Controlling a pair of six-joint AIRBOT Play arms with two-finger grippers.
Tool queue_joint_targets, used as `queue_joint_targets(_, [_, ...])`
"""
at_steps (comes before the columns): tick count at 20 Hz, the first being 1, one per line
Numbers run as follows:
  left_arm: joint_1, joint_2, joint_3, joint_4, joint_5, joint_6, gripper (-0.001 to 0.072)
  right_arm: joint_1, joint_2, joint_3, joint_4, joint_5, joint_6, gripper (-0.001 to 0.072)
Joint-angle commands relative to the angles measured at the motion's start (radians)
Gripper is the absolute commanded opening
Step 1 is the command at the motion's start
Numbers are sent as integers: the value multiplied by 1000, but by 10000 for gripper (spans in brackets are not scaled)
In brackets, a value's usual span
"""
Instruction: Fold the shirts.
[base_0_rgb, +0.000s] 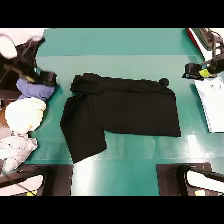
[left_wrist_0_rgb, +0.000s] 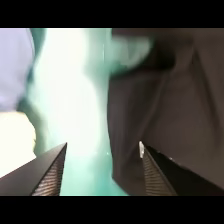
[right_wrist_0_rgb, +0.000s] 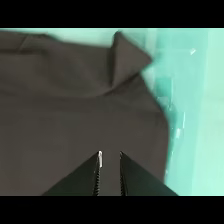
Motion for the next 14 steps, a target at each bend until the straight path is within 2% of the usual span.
queue_joint_targets(1, [7,139,-314,-31,77,-7,551,27,74,-112,-1,-17,-7,265])
queue_joint_targets(2, [7,156,-390,-38,100,-7,551,36,90,-140,-1,-20,-7,336])
queue_joint_targets(5, [7,159,-561,-73,190,-7,551,40,135,-211,0,-29,-6,337])
queue_joint_targets(9, [7,158,-681,-163,349,-7,551,39,181,-255,-1,-48,-6,337])
queue_joint_targets(14, [7,134,-710,-186,417,-9,550,40,195,-262,-1,-55,-6,337])
